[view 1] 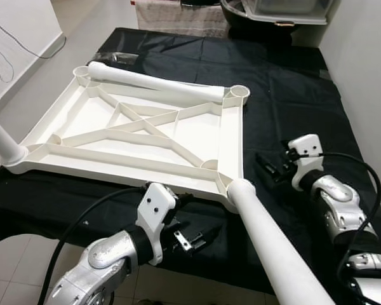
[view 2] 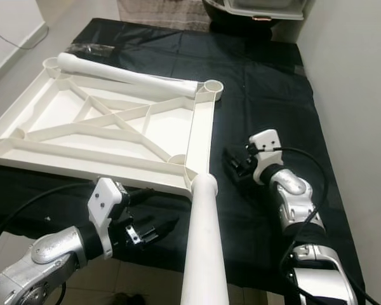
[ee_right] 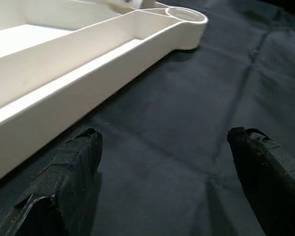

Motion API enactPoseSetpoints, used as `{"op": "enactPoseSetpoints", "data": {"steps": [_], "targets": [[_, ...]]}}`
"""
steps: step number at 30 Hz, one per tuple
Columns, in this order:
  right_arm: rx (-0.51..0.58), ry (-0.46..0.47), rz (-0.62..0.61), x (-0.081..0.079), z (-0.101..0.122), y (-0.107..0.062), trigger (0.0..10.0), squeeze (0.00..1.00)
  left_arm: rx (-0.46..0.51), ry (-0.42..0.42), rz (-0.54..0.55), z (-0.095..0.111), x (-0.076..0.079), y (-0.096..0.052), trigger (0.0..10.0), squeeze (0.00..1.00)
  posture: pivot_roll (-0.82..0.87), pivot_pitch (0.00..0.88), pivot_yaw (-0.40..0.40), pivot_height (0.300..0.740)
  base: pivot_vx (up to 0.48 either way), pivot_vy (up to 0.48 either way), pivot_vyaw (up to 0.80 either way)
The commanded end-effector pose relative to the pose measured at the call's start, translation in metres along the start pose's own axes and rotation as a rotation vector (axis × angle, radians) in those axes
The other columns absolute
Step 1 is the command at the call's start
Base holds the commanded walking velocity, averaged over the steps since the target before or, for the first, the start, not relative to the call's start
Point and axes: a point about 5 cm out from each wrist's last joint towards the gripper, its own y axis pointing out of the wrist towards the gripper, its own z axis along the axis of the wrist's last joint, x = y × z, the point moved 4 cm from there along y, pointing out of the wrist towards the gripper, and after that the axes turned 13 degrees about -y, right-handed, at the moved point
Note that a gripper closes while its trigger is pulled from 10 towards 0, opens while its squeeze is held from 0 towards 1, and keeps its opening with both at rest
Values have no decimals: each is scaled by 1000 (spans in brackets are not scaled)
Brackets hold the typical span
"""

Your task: Building children table

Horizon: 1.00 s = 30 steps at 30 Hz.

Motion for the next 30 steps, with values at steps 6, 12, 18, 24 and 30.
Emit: {"op": "enactPoseSetpoints", "data": {"steps": [6,12,18,24,30], "targets": [[3,61,-21,1,1,-1,10000,0,-29,-16,8,-9,-1,0,10000,0,129,174,-71,740,0,0,0],[17,73,-54,8,5,-1,10000,0,-60,53,-30,-8,-1,0,10000,1000,128,176,-73,740,0,0,0],[23,92,-77,11,5,3,10000,0,-83,375,-104,0,-3,4,10000,937,133,176,-70,740,0,0,0],[35,102,-68,5,6,5,10000,0,-13,629,-115,18,-9,11,10000,0,135,180,-66,740,0,0,0],[45,110,-62,3,8,5,10000,0,37,695,-108,23,-12,15,10000,1000,133,179,-65,740,0,0,0]]}}
